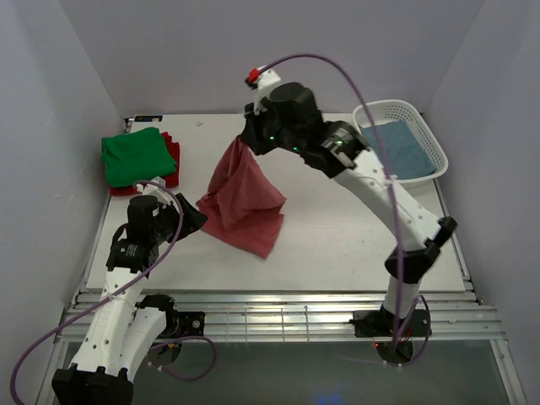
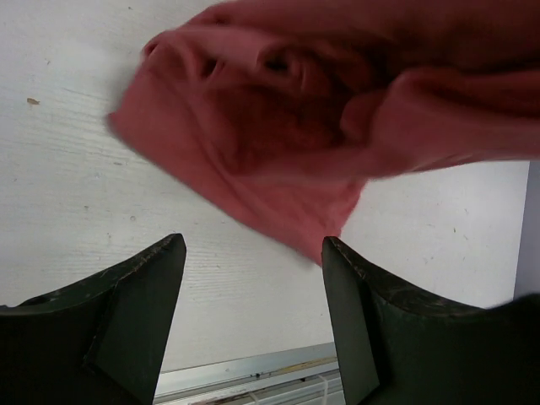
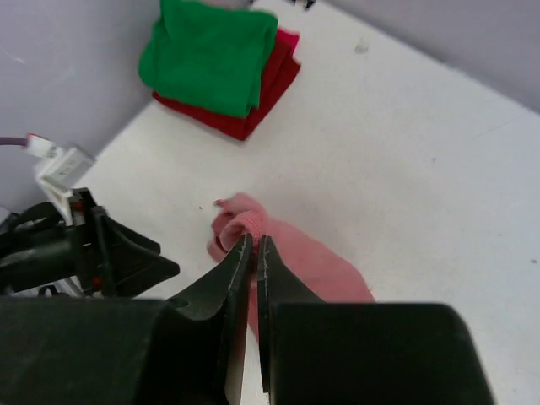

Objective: Fold and stack the t-shirts
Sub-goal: Flatten out the tshirt

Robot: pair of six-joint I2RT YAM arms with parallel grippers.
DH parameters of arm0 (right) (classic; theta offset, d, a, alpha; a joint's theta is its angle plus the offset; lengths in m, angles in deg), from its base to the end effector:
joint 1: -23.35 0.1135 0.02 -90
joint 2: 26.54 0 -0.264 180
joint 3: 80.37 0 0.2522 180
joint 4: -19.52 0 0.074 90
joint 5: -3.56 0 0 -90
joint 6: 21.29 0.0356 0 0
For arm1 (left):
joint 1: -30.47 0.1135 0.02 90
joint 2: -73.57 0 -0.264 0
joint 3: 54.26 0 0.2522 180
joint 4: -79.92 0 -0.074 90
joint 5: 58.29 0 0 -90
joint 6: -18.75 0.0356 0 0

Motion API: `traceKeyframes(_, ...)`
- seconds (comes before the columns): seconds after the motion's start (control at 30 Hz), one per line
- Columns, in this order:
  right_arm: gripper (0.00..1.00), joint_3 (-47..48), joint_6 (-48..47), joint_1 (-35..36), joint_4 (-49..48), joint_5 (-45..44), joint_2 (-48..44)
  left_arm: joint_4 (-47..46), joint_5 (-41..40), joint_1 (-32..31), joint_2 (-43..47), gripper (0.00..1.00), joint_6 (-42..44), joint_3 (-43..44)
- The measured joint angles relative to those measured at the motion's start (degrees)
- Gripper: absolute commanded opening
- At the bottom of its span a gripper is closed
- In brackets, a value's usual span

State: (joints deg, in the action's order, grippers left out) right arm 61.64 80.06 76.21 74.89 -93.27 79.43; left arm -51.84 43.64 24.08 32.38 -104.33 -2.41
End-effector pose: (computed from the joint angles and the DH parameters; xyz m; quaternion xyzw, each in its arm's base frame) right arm 0.2447 0.3161 0.4795 -0.2564 0.7737 0.2657 0.5149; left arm 0.1536 -0.0246 0.2676 -0.1613 0.8788 -0.2361 0.3820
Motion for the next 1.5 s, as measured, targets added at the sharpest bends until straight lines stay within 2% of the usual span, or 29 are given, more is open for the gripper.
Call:
traceKeyframes(0.07, 0.08, -1.22, 0.07, 0.0, 1.4, -2.45, -8.07, 0.07, -0.37, 0.0, 0.0, 0.76, -0.28, 0.24)
traceKeyframes(0.13, 0.08, -7.26, 0.31, 0.07, 1.73, -6.12, -18.62, 0.13, -0.79, 0.0, 0.02, 0.76, -0.59, 0.57)
traceKeyframes(0.27, 0.08, -24.98, 2.34, -1.11, 4.11, -14.47, -36.72, 0.24, -0.96, 0.0, -0.04, 0.76, -1.44, 1.84)
traceKeyframes(0.37, 0.08, -39.82, 5.16, -3.19, 6.29, -19.19, -43.71, -0.79, -0.57, -0.09, -1.31, 0.76, -1.75, 2.32)
traceKeyframes(0.4, 0.08, -46.25, 6.6, -3.93, 9.07, -20.72, -43.8, -2.03, -0.52, -0.11, -2.82, 0.76, -1.9, 2.36)
traceKeyframes(0.5, 0.08, -56.63, 8.94, -5.4, 9.09, -22.86, -41.33, -5.77, -0.55, -0.11, -7.39, 0.76, -1.99, 2.45)
traceKeyframes(0.53, 0.11, -60.3, 9.77, -6.62, 9.79, -23.69, -40.41, -6.88, -0.55, -0.11, -9.11, 0.76, -2.01, 2.67)
traceKeyframes(0.6, 0.2, -64.39, 10.86, -9.4, 10.58, -25.09, -39.12, -8.41, -0.52, -0.11, -13.7, 0.76, -2.12, 3.74)
traceKeyframes(0.67, 0.41, -66.45, 11.82, -11.89, 10.6, -26.18, -38.95, -9.25, -0.42, -0.13, -16.9, 0.75, -2.14, 5.16)
traceKeyframes(0.73, 0.48, -66.73, 12.48, -13.53, 10.14, -27.32, -39.01, -9.81, -0.07, -0.44, -17.81, 0.73, -2.16, 6.32)
traceKeyframes(0.83, 0.49, -66.71, 12.46, -13.75, 7.8, -26.34, -39.3, -10.56, 0.17, -2.71, -16.35, 0.69, -2.56, 6.78)
traceKeyframes(0.87, 0.49, -66.71, 12.44, -13.75, 7.02, -25.66, -39.3, -10.34, -0.13, -4.44, -15.61, 0.6, -2.91, 6.69)
traceKeyframes(0.97, 0.49, -66.71, 12.5, -13.7, 5.27, -22.47, -39.28, -8.31, -1.2, -10.8, -14.19, 0.53, -5.05, 6.01)
traceKeyframes(1.03, 0.49, -66.75, 12.52, -13.4, 3.96, -19.17, -39.28, -5.84, -2.89, -16.04, -13.92, 0.53, -7.43, 5.51)
traceKeyframes(1.13, 0.5, -68.41, 12.85, -12.28, 0.2, -13.84, -39.47, -1.11, -8.2, -28.3, -14.58, 0.58, -12.5, 5.11)
traceKeyframes(1.23, 0.5, -73.4, 13.75, -11.17, -3.8, -8.55, -39.41, 2.19, -12.5, -37.64, -18.73, 0.62, -16.76, 5.11)
traceKeyframes(1.37, 0.51, -78.25, 14.38, -10.25, -6.58, -3.45, -36.54, 6.05, -17.62, -43.85, -29.07, 0.67, -20.94, 5.49)
traceKeyframes(1.5, 0.51, -81.05, 15.3, -8.35, -9.97, -0.09, -33.16, 8.63, -21.59, -44.96, -34.16, 0.69, -22.84, 5.55)
